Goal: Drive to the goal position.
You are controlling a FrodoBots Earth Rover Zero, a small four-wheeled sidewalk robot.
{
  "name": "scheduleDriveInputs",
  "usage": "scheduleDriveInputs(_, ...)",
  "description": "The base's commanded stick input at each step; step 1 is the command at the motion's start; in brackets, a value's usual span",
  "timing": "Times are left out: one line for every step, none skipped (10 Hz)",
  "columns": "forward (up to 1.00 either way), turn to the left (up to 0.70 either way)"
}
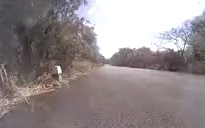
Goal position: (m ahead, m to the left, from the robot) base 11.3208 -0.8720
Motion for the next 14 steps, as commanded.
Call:
scheduleDriveInputs(0.5,0.0)
scheduleDriveInputs(0.5,0.0)
scheduleDriveInputs(0.5,0.0)
scheduleDriveInputs(0.5,0.0)
scheduleDriveInputs(0.5,0.0)
scheduleDriveInputs(0.5,0.0)
scheduleDriveInputs(0.5,0.0)
scheduleDriveInputs(0.5,0.0)
scheduleDriveInputs(0.5,0.0)
scheduleDriveInputs(0.5,0.0)
scheduleDriveInputs(0.5,0.0)
scheduleDriveInputs(0.5,0.0)
scheduleDriveInputs(0.5,0.0)
scheduleDriveInputs(0.5,0.0)
